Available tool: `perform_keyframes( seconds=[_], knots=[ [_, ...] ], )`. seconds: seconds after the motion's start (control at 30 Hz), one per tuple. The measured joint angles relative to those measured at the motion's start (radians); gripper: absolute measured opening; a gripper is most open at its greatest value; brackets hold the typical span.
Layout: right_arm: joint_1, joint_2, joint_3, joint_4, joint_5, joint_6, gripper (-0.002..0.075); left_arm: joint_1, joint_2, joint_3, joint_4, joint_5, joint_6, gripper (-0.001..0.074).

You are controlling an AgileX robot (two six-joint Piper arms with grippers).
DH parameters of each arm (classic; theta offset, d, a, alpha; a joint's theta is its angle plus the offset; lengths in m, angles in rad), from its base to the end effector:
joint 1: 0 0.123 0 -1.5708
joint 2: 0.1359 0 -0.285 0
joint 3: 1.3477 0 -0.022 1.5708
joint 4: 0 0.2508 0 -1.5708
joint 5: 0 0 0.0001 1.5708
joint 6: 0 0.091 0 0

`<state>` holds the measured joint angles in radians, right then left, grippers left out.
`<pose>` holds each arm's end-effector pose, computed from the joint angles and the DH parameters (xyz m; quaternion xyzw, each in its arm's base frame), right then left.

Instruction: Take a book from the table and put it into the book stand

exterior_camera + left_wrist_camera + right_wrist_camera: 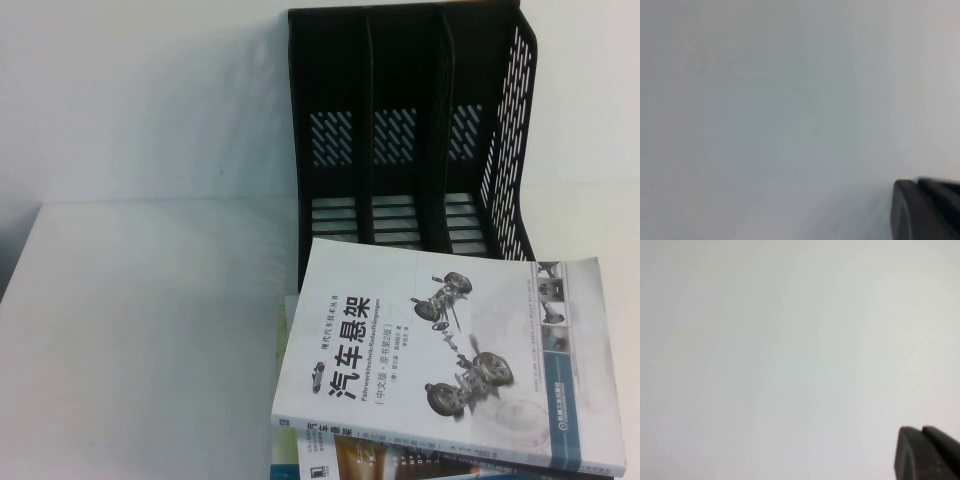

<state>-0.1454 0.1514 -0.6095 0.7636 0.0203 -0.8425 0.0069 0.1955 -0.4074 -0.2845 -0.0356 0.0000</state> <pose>0.0083 0.0001 0.3986 0.0104 0.4969 -0.0937 0.8627 0.0497 0.0012 0.3403 -0.0882 0.5733 -0.1098 0.8072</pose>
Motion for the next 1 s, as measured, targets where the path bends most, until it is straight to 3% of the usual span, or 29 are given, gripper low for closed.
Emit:
perform_keyframes(
  seconds=[0.27,0.6,0.7,0.87,1.0],
  knots=[
    [0.0,0.352,-0.089,-0.012,0.208,-0.057,-0.0003,-0.02,0.329,-0.09,-0.009,0.165,0.016,-0.0004],
    [0.011,0.436,-0.03,0.066,0.372,-0.021,-0.0003,-0.047,0.353,-0.091,-0.04,0.169,0.018,-0.0004],
    [0.036,0.478,-0.024,-0.084,0.458,0.051,-0.0003,-0.047,0.353,-0.091,-0.074,0.154,0.015,-0.0004],
    [0.072,0.678,-0.107,-0.521,0.691,0.516,-0.0003,-0.047,0.353,-0.091,-0.087,0.173,0.018,-0.0004],
    [0.109,0.836,-0.224,-0.692,0.808,0.71,-0.0003,-0.047,0.381,-0.093,-0.081,0.244,0.024,-0.0004]
  ],
)
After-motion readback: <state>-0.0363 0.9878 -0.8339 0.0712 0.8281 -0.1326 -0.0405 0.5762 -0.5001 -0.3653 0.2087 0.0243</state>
